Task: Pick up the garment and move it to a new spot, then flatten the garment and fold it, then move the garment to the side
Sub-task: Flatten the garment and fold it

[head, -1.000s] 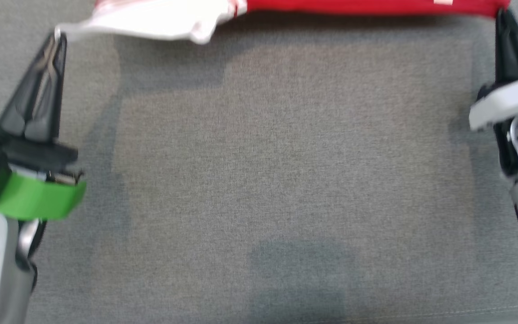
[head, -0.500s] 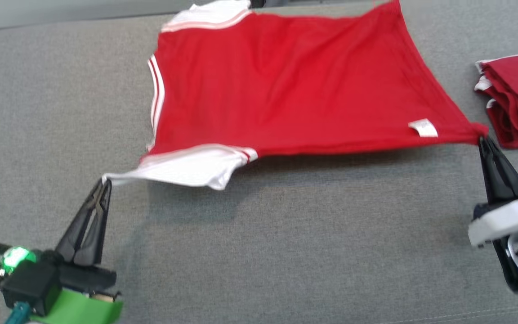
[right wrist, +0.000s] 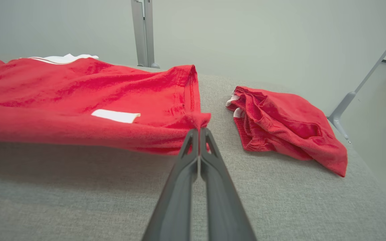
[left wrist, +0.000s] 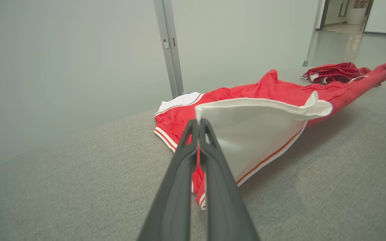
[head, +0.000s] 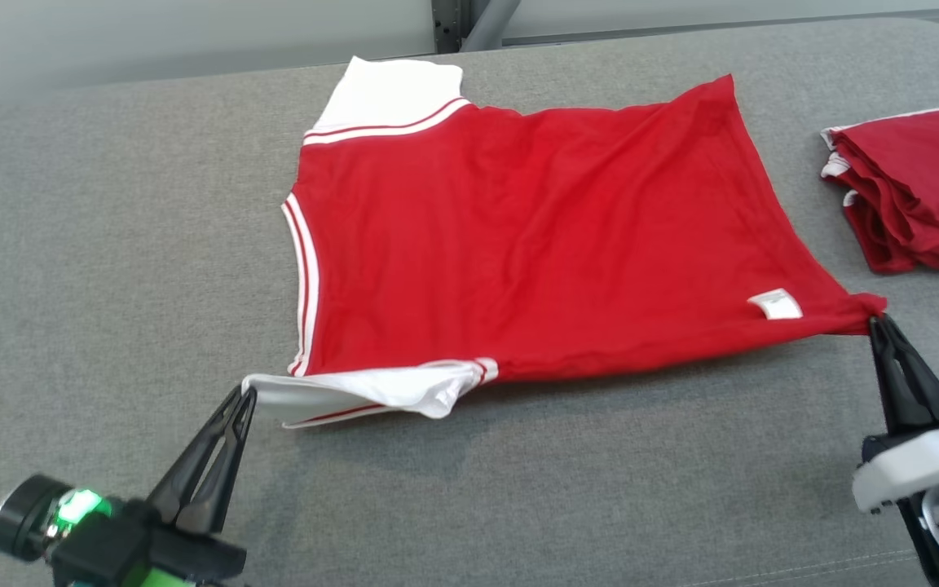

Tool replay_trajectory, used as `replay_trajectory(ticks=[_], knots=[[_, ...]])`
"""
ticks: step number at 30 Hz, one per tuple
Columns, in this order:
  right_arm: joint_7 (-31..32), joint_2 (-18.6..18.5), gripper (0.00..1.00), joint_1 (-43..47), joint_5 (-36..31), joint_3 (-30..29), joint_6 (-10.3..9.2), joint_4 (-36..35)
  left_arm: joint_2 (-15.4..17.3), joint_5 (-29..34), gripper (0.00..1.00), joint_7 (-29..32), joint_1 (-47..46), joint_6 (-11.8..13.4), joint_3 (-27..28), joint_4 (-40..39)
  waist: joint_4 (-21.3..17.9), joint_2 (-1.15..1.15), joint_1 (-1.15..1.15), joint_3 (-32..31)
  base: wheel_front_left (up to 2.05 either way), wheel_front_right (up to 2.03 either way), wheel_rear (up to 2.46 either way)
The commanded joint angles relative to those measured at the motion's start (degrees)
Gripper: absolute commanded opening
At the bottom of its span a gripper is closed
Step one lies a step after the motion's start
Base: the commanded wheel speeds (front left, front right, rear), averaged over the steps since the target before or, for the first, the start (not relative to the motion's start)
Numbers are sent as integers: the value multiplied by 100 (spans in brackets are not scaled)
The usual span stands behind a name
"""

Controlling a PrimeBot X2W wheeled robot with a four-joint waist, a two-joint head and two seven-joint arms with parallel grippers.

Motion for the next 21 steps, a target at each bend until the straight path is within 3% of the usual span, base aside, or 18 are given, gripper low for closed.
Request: replay_trajectory(ticks=[1, 7, 21], knots=[[-15, -3, 0, -202, 12, 55, -8, 121, 81, -67, 0, 4, -256, 7, -72, 92, -42, 0, 1, 10, 0, 0, 0], [-14, 170, 0, -1141, 25, 322, -8, 1106, 360, -120, 0, 4, -1417, 7, -627, 966, -75, 0, 1, 142, 0, 0, 0], [-15, 313, 0, -2710, -67, 546, -8, 2576, 416, -269, 0, 4, -3664, 8, -1648, 2462, 59, 0, 1, 781, 0, 0, 0]])
